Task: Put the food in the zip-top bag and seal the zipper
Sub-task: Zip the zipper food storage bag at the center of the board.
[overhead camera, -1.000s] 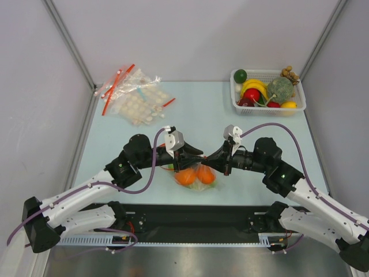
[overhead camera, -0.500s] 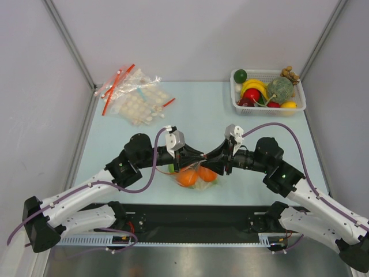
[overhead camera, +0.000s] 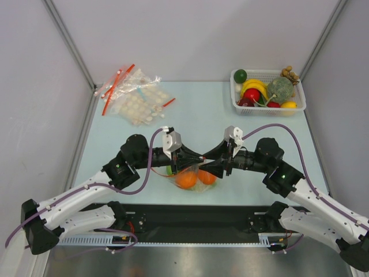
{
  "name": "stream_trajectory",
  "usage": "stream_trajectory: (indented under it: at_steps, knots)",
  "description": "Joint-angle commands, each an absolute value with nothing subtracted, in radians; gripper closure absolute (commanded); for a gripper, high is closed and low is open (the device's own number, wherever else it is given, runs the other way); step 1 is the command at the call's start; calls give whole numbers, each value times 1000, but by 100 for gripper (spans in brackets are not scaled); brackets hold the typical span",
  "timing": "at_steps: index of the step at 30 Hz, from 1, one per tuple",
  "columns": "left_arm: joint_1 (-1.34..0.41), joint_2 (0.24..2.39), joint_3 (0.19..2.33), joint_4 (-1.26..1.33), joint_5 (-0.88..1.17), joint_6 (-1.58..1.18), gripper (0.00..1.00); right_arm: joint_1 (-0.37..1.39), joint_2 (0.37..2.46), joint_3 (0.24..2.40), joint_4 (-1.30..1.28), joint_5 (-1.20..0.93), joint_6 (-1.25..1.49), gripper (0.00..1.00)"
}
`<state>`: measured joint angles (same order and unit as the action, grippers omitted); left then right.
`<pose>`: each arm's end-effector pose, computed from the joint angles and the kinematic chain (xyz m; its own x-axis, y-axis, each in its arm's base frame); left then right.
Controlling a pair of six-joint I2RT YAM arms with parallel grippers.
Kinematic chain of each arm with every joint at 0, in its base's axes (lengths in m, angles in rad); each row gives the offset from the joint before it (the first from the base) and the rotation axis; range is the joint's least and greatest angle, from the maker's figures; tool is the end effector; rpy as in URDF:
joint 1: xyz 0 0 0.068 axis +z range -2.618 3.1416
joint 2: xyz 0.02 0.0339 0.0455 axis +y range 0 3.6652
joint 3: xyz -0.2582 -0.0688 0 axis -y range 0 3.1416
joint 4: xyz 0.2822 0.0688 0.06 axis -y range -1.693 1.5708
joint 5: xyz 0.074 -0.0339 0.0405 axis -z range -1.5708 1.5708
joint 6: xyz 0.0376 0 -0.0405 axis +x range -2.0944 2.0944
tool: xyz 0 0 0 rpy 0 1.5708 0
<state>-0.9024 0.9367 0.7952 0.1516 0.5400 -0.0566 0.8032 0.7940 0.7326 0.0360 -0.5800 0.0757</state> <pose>0.1466 -0.2169 0.3422 -0.0499 -0.0152 -0.9986 0.9905 0.1274 -0.0514 0.1447 0.1796 0.3375 -0.0919 -0.0041 -0.9958 -0.9782 0.1875 0.0895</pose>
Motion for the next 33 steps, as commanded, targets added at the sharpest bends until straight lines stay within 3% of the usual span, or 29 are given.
stream_trajectory:
  at_steps: [1, 4, 5, 8, 24, 33]
  knots:
    - [-905, 914, 828, 204, 597, -84, 100, 814, 793, 739, 86, -557, 52, 51]
    - [-905, 913, 828, 207, 607, -87, 99, 819, 795, 739, 81, -548, 49, 61]
    - [-905, 916, 830, 207, 609, -89, 99, 819, 798, 742, 80, -548, 48, 78]
    - [-905, 916, 830, 204, 606, -87, 99, 819, 802, 746, 77, -542, 49, 100]
    - [-905, 937, 841, 169, 554, -72, 98, 700, 603, 631, 176, -322, 193, 100]
    - [-905, 950, 853, 146, 523, -67, 98, 612, 509, 586, 106, 110, 322, 100]
